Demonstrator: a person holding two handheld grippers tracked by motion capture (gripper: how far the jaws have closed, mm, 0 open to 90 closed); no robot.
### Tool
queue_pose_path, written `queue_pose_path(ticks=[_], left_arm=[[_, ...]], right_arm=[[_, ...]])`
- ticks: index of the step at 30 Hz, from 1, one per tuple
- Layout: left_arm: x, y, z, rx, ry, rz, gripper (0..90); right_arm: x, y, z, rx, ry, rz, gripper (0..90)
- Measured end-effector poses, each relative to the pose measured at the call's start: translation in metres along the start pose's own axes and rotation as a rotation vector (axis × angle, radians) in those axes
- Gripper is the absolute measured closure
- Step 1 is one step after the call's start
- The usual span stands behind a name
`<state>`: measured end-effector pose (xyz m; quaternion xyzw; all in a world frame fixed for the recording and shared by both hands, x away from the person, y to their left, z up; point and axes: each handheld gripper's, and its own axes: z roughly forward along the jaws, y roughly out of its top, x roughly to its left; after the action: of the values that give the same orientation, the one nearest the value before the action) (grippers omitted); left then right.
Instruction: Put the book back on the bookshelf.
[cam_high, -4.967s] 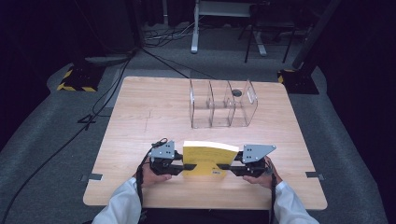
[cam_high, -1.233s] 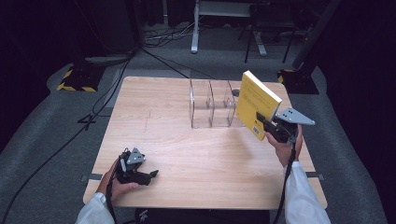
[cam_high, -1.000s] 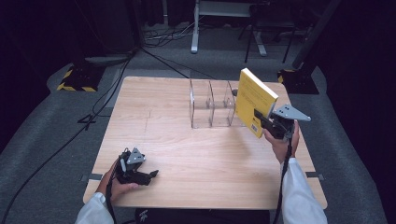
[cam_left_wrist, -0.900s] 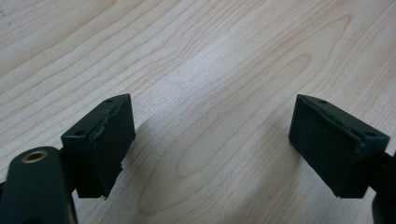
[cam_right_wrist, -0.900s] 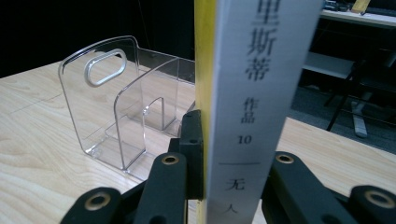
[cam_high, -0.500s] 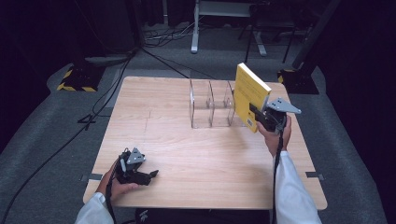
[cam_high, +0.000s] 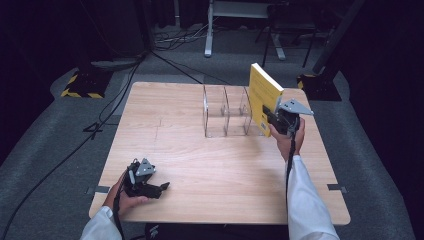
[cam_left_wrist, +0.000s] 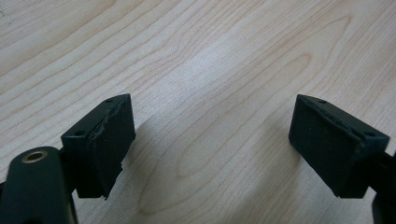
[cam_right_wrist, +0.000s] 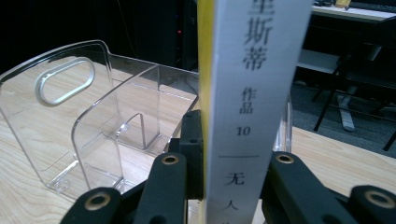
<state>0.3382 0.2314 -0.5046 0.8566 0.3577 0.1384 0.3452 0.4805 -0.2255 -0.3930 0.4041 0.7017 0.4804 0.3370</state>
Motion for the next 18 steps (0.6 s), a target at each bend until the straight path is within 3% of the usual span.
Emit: queue_pose_path(ticks=[18], left_arm=[[0.0,0.0,0.0,-0.001,-0.001,-0.003,15.1]], right_arm=[[0.001,-0.006,0.025,0.01,-0.022,0.039,76.6]])
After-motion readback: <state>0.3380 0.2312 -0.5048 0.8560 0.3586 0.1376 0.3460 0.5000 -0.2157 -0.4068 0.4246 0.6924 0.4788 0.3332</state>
